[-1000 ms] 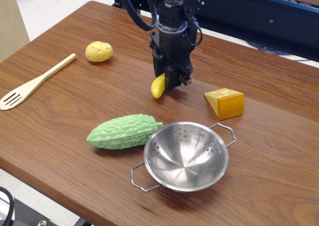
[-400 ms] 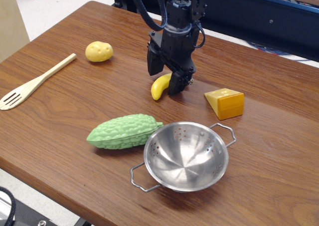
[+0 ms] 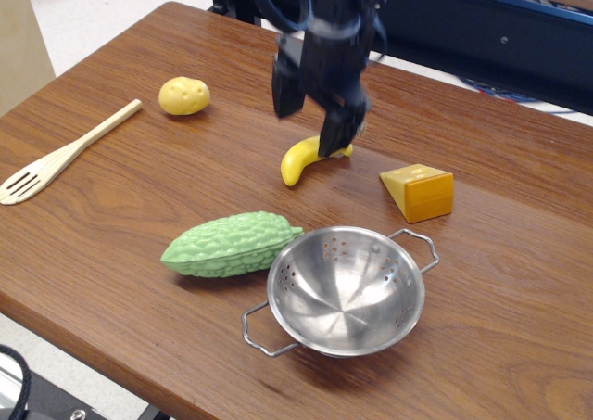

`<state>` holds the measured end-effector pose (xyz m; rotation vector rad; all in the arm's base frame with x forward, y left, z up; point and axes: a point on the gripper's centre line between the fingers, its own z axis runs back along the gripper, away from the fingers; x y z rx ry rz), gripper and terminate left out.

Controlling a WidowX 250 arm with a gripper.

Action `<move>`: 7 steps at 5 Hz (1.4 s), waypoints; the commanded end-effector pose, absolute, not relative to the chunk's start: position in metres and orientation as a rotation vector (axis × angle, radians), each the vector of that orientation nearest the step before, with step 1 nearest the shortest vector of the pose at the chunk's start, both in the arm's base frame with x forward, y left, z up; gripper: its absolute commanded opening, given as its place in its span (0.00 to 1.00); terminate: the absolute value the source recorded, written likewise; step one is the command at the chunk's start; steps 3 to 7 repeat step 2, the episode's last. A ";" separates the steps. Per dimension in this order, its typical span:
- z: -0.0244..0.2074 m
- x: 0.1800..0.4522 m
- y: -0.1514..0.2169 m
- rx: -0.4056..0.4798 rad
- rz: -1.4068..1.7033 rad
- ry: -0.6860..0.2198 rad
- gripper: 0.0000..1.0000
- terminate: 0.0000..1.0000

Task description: Take banana out of colander

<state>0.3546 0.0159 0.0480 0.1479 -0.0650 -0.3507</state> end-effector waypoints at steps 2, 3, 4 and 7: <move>0.094 0.336 0.033 0.125 -0.321 -0.165 1.00 1.00; 0.094 0.336 0.033 0.125 -0.321 -0.165 1.00 1.00; 0.094 0.336 0.033 0.125 -0.321 -0.165 1.00 1.00; 0.094 0.336 0.033 0.125 -0.321 -0.165 1.00 1.00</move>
